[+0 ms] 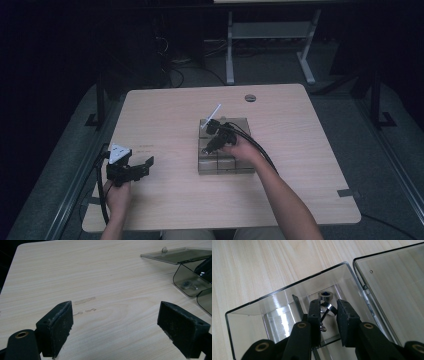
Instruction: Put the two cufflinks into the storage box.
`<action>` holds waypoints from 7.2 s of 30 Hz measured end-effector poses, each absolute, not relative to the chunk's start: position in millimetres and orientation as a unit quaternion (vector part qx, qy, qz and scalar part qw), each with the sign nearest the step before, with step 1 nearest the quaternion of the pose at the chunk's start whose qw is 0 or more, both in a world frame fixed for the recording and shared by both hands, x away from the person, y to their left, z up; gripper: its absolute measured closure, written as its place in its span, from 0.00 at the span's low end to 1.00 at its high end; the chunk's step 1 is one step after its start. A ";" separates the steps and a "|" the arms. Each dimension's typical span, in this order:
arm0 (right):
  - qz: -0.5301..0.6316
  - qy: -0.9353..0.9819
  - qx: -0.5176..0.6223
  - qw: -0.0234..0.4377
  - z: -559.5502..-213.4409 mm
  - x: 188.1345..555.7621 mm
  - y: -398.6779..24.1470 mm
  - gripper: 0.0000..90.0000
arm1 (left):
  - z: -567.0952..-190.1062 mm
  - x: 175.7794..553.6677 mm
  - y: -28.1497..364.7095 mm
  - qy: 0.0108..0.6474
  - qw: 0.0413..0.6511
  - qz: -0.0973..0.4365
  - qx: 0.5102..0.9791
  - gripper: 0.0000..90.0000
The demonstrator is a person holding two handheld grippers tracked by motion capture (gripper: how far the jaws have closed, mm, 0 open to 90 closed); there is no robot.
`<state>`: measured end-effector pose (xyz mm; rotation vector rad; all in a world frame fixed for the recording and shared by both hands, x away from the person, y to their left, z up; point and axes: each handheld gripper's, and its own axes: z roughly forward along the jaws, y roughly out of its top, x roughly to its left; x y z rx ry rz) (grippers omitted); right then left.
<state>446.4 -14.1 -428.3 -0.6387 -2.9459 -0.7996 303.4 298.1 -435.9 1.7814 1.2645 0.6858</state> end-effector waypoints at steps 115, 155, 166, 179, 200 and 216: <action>-0.323 -0.902 -0.284 -0.029 -377.6 410.8 -158.1 0.60 | -437.0 303.3 291.4 0.495 0.397 0.279 0.721 0.14; -0.330 -0.883 -0.332 -0.025 -396.4 382.9 -217.1 0.59 | -438.4 303.6 289.1 0.491 0.392 0.280 0.726 0.14; -0.334 -0.876 -0.345 -0.024 -406.8 372.3 -235.4 0.58 | -439.3 304.1 288.3 0.492 0.390 0.279 0.727 0.14; -0.337 -0.864 -0.373 -0.028 -418.4 354.5 -271.6 0.57 | -439.4 303.8 287.1 0.492 0.388 0.279 0.728 0.14; -0.344 -0.852 -0.394 -0.027 -434.1 328.0 -297.7 0.56 | -439.7 304.1 286.2 0.486 0.384 0.281 0.733 0.14; -0.351 -0.845 -0.403 -0.035 -443.4 304.8 -314.3 0.55 | -439.2 303.4 284.3 0.480 0.386 0.285 0.734 0.14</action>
